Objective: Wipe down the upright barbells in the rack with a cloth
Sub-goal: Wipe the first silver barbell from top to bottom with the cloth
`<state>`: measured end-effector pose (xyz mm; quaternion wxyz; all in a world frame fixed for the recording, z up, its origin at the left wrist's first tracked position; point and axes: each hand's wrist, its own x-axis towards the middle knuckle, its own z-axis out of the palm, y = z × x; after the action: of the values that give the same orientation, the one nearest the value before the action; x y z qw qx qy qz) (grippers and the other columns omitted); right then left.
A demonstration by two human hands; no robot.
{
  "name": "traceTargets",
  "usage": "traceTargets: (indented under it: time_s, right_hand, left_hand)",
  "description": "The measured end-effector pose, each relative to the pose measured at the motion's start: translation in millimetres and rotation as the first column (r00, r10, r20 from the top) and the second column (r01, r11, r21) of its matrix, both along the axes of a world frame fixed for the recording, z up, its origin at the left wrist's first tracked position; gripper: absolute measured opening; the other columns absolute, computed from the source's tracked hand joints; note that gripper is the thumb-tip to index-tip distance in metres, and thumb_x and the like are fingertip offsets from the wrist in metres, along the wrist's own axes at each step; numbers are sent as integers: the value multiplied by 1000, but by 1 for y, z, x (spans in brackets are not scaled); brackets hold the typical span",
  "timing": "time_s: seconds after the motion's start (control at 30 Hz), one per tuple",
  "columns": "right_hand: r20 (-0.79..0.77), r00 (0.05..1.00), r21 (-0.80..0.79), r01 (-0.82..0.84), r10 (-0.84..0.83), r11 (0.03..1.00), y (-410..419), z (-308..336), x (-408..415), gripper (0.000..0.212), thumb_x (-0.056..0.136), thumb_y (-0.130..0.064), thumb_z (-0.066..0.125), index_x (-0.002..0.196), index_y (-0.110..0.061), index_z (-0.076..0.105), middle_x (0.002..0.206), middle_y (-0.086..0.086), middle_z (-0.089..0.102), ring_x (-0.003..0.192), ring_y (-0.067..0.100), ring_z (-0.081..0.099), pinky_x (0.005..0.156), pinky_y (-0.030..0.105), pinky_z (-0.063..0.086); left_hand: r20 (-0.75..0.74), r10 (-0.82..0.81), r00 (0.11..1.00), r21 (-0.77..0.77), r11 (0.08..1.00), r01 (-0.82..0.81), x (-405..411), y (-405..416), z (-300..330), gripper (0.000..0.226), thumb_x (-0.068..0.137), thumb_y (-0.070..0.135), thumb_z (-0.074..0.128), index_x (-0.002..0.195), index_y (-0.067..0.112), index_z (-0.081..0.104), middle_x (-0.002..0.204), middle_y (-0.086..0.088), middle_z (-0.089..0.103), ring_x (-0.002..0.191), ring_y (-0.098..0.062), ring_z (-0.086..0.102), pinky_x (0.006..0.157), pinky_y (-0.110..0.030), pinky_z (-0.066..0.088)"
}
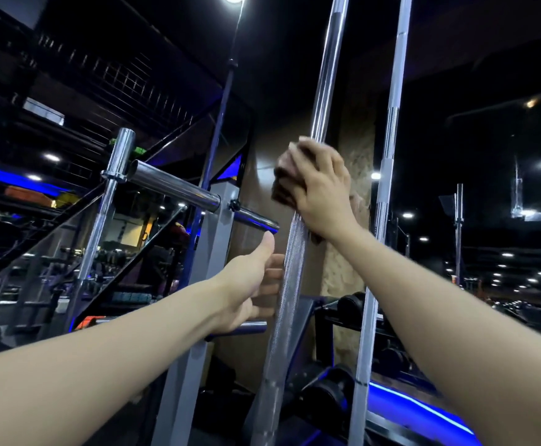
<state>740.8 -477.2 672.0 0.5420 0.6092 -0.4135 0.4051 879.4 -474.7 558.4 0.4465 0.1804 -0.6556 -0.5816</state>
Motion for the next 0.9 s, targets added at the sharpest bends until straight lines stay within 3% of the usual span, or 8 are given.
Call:
traceTargets:
  time_s: [0.13, 0.33, 0.43, 0.53, 0.63, 0.7, 0.8, 0.9]
  right_hand:
    - [68, 992, -14, -104, 105, 994, -10, 35, 4, 51, 91, -22, 58, 140, -17, 47, 148, -3, 39, 143, 26, 21, 117, 43, 15]
    - [-119, 963, 1, -242, 241, 970, -12, -60, -8, 45, 86, -29, 54, 125, -6, 60, 132, 6, 57, 131, 23, 30, 108, 54, 32]
    - [-154, 965, 38, -209, 212, 977, -9, -42, -9, 44, 88, -28, 52, 124, -4, 61, 131, 9, 57, 131, 24, 31, 114, 36, 23]
    - [7, 977, 8, -213, 213, 977, -6, 7, -3, 43, 90, -16, 56, 132, -6, 54, 141, 6, 48, 139, 27, 26, 111, 10, 4]
    - [75, 977, -1, -199, 199, 980, -9, 11, 1, 47, 88, -10, 59, 135, -8, 52, 144, 3, 44, 141, 28, 23, 115, 20, 8]
    - [38, 976, 7, -214, 213, 977, -8, -20, 0, 51, 85, -16, 60, 134, -8, 52, 144, 4, 45, 140, 29, 24, 115, 22, 9]
    - [18, 977, 112, -214, 213, 970, 2, -70, -2, 64, 86, -47, 50, 140, -13, 45, 149, -2, 34, 143, 19, 15, 116, 21, 6]
    - [21, 986, 143, -165, 163, 976, 7, -69, 3, 70, 87, -61, 38, 139, -15, 47, 149, -3, 33, 142, 18, 16, 117, 31, 12]
  left_hand:
    - [0, 5, 1000, -20, 1000, -5, 0, -7, -1, 58, 93, 61, 29, 110, 18, 64, 96, 4, 68, 94, -13, 61, 93, -42, 43]
    - [-26, -8, 1000, 2, 1000, 8, -2, -10, -4, 59, 92, 64, 28, 107, 21, 66, 107, 1, 69, 104, -15, 60, 87, -41, 49]
    - [-32, -7, 999, 7, 1000, 8, -2, -11, -6, 59, 92, 63, 27, 107, 22, 66, 108, 2, 69, 107, -15, 60, 90, -42, 48]
    - [-13, -18, 1000, -5, 1000, 18, -3, -11, -7, 63, 93, 64, 24, 115, 21, 65, 116, 1, 67, 111, -15, 58, 99, -46, 44]
    - [-6, -23, 1000, -7, 1000, 23, -2, -13, -8, 63, 93, 64, 24, 115, 21, 64, 115, 2, 67, 110, -14, 59, 99, -46, 44]
    - [-18, -29, 999, -3, 1000, 29, -2, -13, -7, 63, 92, 63, 25, 114, 20, 65, 113, 1, 68, 108, -15, 59, 97, -45, 46]
    - [-46, -9, 999, 6, 1000, 9, -2, -9, -6, 65, 90, 66, 28, 108, 18, 67, 105, 0, 70, 97, -15, 63, 90, -43, 49]
    - [-37, -11, 999, -5, 1000, 11, -1, -5, -5, 79, 74, 80, 28, 102, 17, 68, 98, -1, 71, 95, -17, 64, 86, -42, 50]
